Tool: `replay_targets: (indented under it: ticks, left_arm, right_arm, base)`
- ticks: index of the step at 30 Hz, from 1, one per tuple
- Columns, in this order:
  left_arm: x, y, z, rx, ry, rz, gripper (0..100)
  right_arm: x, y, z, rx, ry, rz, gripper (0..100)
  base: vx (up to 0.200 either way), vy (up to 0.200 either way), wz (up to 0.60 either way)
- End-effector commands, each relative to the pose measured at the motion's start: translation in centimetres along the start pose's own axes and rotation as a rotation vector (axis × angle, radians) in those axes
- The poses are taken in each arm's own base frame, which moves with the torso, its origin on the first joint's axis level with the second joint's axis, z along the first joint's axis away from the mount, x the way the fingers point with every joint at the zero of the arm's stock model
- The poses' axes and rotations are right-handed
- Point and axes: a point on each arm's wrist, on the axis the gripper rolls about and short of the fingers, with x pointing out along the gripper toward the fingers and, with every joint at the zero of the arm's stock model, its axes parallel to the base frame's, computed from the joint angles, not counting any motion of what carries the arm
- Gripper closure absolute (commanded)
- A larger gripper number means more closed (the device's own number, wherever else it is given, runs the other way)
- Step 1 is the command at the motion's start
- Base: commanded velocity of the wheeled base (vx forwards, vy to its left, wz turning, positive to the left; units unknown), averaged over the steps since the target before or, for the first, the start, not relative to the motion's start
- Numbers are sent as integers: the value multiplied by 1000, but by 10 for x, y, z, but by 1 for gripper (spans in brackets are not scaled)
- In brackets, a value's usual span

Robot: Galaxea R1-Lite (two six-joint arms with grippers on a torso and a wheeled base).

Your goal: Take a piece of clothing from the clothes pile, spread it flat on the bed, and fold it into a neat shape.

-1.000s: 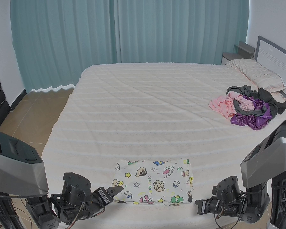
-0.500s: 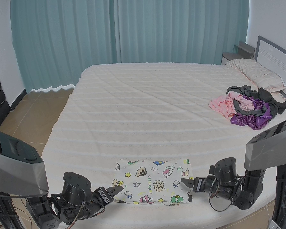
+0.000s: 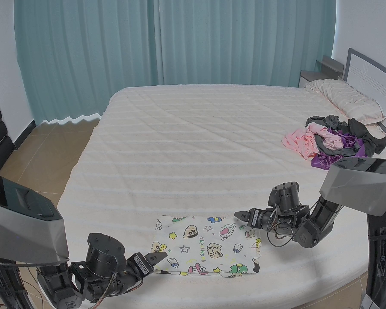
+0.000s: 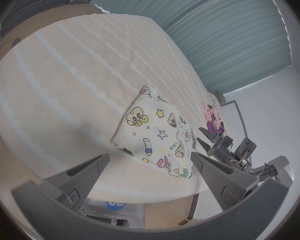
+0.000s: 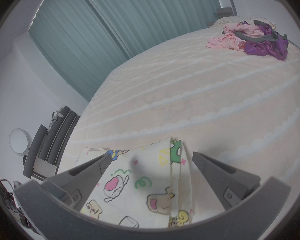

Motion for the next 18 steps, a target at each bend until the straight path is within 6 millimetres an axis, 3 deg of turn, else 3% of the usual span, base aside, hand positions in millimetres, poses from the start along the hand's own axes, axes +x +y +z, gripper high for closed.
replay_targets:
  ticks: [1,7,8,18]
  left_arm:
    - [2,1,0,0,2,4,0]
    - [2,1,-1,-1,-2,-10,0]
    - [3,2,-1,-2,-5,-16,0]
    - [5,1,-1,-3,-10,-34,0]
  right_arm:
    - [14,-6,-3,4,11,-11,0]
    - [20,-8,-4,6,12,-16,0]
    - [23,-9,-7,5,28,-24,100]
    - [21,-15,-3,24,21,-48,100]
  base:
    - [0,0,0]
    - [0,0,0]
    - [0,0,0]
    - [0,0,0]
